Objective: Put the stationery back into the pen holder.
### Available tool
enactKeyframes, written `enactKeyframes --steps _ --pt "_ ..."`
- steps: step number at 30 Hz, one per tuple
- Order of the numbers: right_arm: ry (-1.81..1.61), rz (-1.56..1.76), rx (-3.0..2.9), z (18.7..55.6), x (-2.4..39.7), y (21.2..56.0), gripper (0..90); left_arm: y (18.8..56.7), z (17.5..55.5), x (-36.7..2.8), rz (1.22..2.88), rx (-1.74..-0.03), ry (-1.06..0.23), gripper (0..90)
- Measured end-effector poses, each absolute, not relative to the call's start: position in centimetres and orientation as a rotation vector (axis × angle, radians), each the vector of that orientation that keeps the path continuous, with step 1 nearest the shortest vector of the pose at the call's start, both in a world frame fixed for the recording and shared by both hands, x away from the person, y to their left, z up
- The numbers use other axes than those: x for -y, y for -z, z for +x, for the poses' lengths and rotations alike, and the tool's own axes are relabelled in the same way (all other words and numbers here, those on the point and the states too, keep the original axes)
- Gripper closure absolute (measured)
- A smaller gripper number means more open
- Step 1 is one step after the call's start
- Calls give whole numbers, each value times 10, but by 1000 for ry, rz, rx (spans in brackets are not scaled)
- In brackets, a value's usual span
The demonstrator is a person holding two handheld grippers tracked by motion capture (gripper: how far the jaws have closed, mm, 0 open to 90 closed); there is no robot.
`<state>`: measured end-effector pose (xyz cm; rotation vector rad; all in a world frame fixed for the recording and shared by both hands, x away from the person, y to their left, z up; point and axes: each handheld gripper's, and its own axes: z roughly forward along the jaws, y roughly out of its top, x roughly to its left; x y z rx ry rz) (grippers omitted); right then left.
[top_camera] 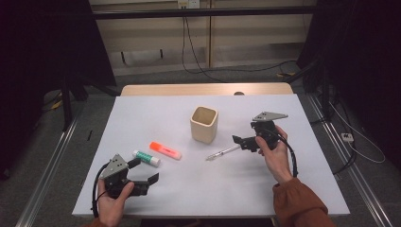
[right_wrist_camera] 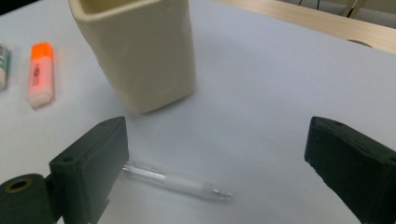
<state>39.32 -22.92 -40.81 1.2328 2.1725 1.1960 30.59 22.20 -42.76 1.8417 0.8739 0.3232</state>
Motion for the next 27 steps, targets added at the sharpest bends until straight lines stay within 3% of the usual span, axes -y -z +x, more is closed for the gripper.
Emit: enactKeyframes --steps 11,15,19,27 --pt "-1299 1129 -2396 387 207 418 144 426 304 -221 1845 -862 -329 66" --pt "-1293 1068 -2467 382 196 421 246 425 303 -220 1845 -856 -335 66" --pt "-1298 994 -2488 378 190 423 481 424 302 -219 1850 -851 -341 66" --pt "-1371 994 -2452 377 196 418 705 425 303 -218 1848 -854 -336 66"
